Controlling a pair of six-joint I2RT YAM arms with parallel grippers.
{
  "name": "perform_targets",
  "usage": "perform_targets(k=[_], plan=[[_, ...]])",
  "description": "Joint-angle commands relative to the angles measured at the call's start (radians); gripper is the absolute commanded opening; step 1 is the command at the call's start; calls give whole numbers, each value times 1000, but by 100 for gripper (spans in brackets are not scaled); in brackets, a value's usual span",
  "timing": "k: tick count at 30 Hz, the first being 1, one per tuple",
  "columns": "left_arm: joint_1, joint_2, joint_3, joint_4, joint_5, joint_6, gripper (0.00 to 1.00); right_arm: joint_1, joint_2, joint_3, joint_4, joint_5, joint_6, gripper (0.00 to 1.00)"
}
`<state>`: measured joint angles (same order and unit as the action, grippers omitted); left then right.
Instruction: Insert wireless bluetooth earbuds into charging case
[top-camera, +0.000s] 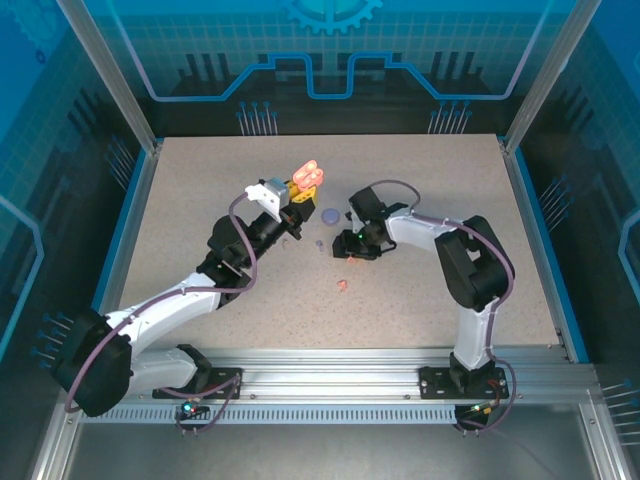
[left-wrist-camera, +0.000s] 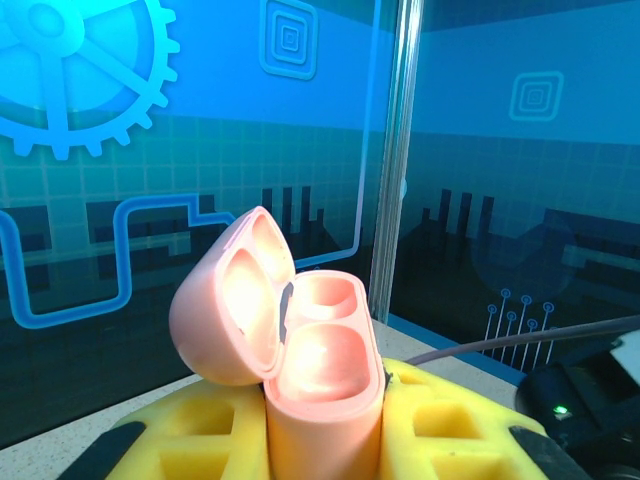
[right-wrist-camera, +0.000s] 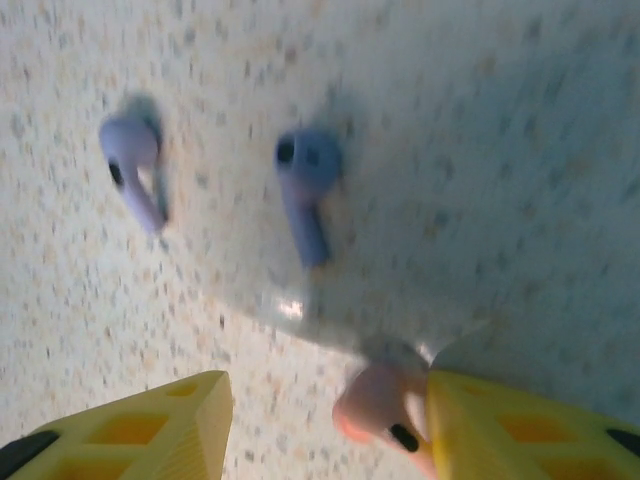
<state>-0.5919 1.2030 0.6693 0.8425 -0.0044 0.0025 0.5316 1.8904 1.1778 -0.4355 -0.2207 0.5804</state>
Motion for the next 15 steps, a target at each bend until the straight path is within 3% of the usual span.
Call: perform_targets(k=[1,8,15], plan=[[6,-8,1,30,-11,15,0,33,-75,-40,2,-44,35,54],[7,1,7,34,-1,6,0,54,-107,42,-217,315,54,64],[6,-9,6,32,-9,17,0,80,-21,137,-292,346,172,64]])
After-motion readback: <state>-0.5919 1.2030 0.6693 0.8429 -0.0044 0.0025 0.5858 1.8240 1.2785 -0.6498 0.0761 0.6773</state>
